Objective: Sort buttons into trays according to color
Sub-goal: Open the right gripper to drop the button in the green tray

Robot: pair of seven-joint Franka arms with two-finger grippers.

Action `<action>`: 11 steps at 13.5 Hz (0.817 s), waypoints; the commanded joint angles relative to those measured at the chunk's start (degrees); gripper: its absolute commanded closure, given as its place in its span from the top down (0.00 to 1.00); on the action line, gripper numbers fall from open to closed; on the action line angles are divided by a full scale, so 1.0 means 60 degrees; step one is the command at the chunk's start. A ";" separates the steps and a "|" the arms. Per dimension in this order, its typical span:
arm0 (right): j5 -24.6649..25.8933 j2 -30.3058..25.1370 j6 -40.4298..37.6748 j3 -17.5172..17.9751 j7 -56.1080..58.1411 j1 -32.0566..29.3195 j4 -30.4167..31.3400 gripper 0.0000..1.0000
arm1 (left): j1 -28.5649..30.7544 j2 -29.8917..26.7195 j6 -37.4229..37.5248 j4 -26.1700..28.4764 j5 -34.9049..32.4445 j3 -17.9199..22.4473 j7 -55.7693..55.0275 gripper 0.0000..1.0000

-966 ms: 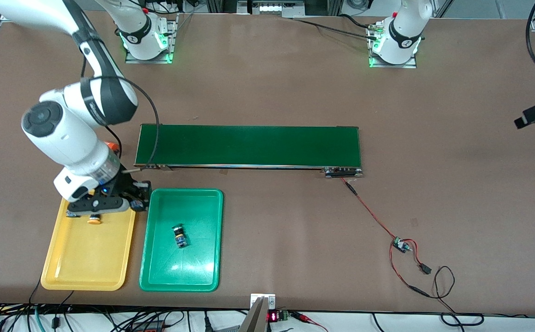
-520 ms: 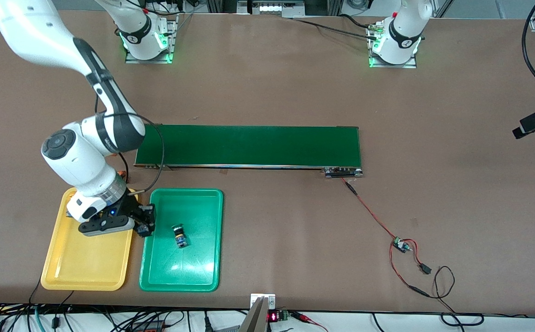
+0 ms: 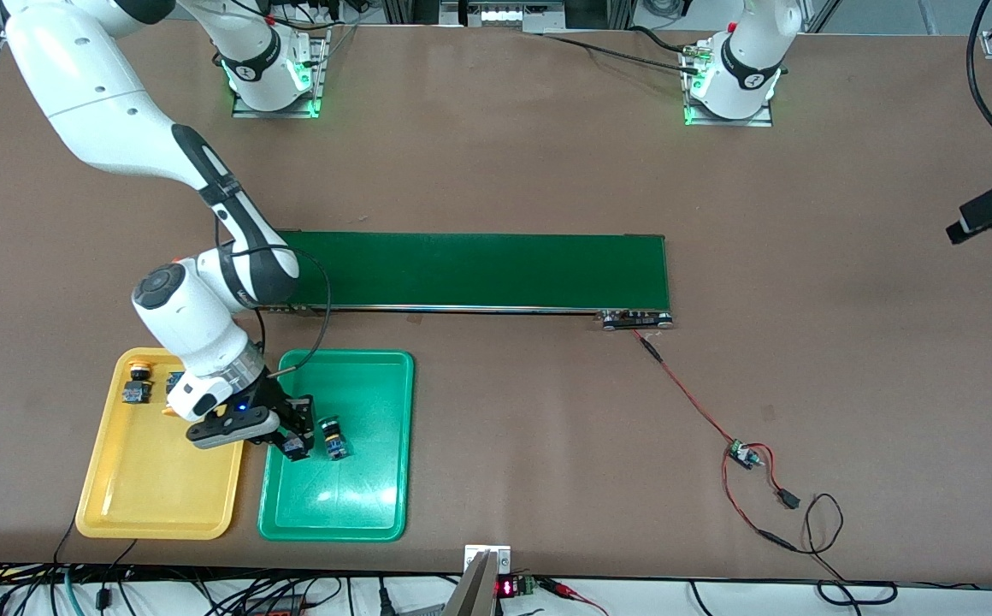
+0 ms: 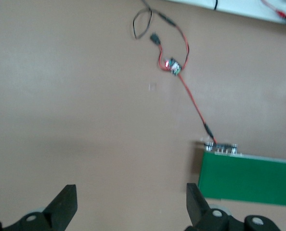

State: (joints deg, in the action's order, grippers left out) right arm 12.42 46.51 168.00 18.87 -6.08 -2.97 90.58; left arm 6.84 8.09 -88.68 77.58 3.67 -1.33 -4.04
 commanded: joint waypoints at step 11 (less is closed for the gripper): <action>0.0069 0.0218 0.0447 -0.0171 0.0105 0.0113 0.0006 0.91 | 0.0090 -0.0847 -0.1243 0.2227 -0.0129 -0.0336 0.0145 1.00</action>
State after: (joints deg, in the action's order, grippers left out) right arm 12.43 47.62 169.49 18.06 -5.90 -2.56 90.59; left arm 6.92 8.43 -92.75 83.74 3.67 -3.08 -4.02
